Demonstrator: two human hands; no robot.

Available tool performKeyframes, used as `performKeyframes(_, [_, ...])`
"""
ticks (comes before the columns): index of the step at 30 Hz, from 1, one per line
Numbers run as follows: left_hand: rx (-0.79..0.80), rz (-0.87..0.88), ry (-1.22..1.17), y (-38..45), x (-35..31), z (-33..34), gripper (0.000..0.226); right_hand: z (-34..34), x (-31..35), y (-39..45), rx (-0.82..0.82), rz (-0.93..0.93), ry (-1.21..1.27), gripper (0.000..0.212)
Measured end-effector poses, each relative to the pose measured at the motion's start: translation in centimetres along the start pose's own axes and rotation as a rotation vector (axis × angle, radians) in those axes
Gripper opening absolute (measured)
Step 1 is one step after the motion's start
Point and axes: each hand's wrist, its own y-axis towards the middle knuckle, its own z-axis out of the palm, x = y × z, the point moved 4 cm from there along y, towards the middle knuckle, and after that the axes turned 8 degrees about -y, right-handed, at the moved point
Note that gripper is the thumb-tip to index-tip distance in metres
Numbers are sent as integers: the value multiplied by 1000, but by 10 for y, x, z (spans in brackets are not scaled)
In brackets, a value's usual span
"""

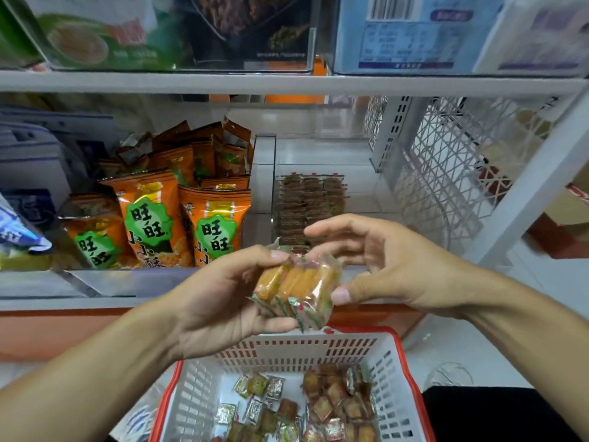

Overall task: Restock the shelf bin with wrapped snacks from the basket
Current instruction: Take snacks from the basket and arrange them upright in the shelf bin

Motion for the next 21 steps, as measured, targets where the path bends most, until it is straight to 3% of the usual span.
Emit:
performKeyframes(2, [19, -3, -58, 2, 2, 0, 77, -1, 0, 0, -52, 2, 17, 62])
performKeyframes(7, [3, 87, -103, 6, 3, 5, 61, 6, -7, 2, -149, 67, 296, 42])
performKeyframes(12, [-113, 188, -83, 6, 5, 5, 74, 15, -3, 3, -276, 34, 366, 35])
performKeyframes(21, [-89, 310, -221, 4, -3, 11, 68, 4, 9, 0, -447, -2, 535, 35])
